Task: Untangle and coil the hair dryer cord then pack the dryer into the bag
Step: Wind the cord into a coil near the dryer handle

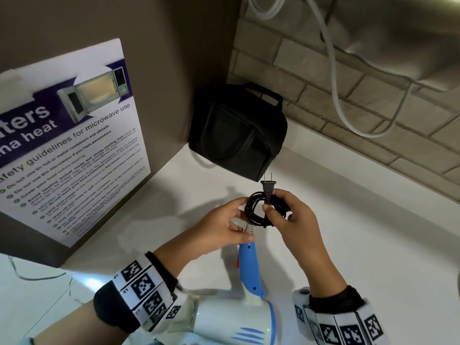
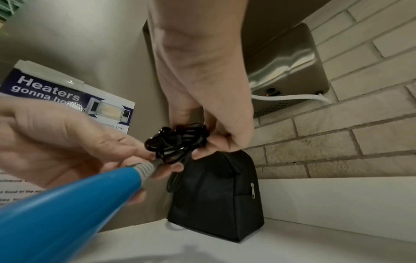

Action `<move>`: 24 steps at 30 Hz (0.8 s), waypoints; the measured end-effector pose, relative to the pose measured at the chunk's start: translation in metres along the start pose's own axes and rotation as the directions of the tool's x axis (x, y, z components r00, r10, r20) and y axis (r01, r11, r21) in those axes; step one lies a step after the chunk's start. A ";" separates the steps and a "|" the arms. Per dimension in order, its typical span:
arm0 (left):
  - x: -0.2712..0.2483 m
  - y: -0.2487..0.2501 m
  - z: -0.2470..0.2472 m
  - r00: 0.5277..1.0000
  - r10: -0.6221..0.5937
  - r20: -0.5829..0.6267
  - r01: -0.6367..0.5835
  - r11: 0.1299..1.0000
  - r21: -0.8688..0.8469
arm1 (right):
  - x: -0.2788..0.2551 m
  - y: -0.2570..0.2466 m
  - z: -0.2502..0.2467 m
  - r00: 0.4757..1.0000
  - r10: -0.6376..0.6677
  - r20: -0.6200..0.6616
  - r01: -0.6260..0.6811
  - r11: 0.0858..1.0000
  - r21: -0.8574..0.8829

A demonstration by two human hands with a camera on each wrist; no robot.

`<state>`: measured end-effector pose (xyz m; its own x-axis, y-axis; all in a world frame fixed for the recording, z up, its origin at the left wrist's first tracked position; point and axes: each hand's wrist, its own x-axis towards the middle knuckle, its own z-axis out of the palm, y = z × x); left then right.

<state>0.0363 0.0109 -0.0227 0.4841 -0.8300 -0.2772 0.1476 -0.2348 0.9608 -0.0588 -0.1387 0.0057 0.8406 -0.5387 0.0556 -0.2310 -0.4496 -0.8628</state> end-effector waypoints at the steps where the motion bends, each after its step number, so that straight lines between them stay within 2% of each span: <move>1: 0.000 -0.004 0.003 0.998 -0.045 0.031 0.045 0.999 -0.016 | 0.001 0.002 -0.001 1.000 -0.008 -0.012 0.008 1.000 -0.023; 4: -0.003 -0.014 0.013 0.964 -0.201 0.175 0.192 0.979 0.071 | 0.003 0.003 -0.004 0.999 -0.002 -0.045 0.000 0.999 -0.046; 6: -0.006 -0.018 0.019 0.910 -0.314 0.270 0.277 0.946 0.166 | 0.004 0.004 -0.008 0.998 -0.001 -0.061 -0.003 0.998 -0.067; 8: -0.004 -0.019 0.023 0.863 -0.386 0.326 0.341 0.921 0.187 | 0.004 0.008 -0.012 0.997 0.029 -0.074 -0.035 0.996 -0.079; 11: 0.009 -0.019 0.027 0.854 -0.394 0.339 0.361 0.919 0.157 | 0.008 0.024 -0.019 0.989 0.106 -0.106 -0.119 0.984 -0.131; 14: 0.029 -0.022 0.034 0.856 -0.414 0.309 0.402 0.909 0.106 | 0.012 0.043 -0.026 0.981 0.176 -0.075 -0.189 0.953 -0.235; 16: 0.039 -0.022 0.038 0.832 -0.443 0.334 0.446 0.892 0.071 | 0.014 0.057 -0.028 0.970 0.238 -0.048 -0.242 0.937 -0.252; 19: 0.048 -0.022 0.046 0.796 -0.477 0.372 0.493 0.868 0.059 | 0.018 0.078 -0.027 0.932 0.363 -0.010 -0.358 0.913 -0.194; 24: 0.053 -0.027 0.055 0.790 -0.500 0.355 0.524 0.851 0.034 | 0.018 0.097 -0.022 0.873 0.486 0.045 -0.462 0.852 -0.246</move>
<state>0.0110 -0.0547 -0.0631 0.0022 -0.7175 -0.6965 0.3498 -0.6520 0.6727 -0.0767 -0.2080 -0.0661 0.6435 -0.6564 -0.3937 -0.7058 -0.3097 -0.6372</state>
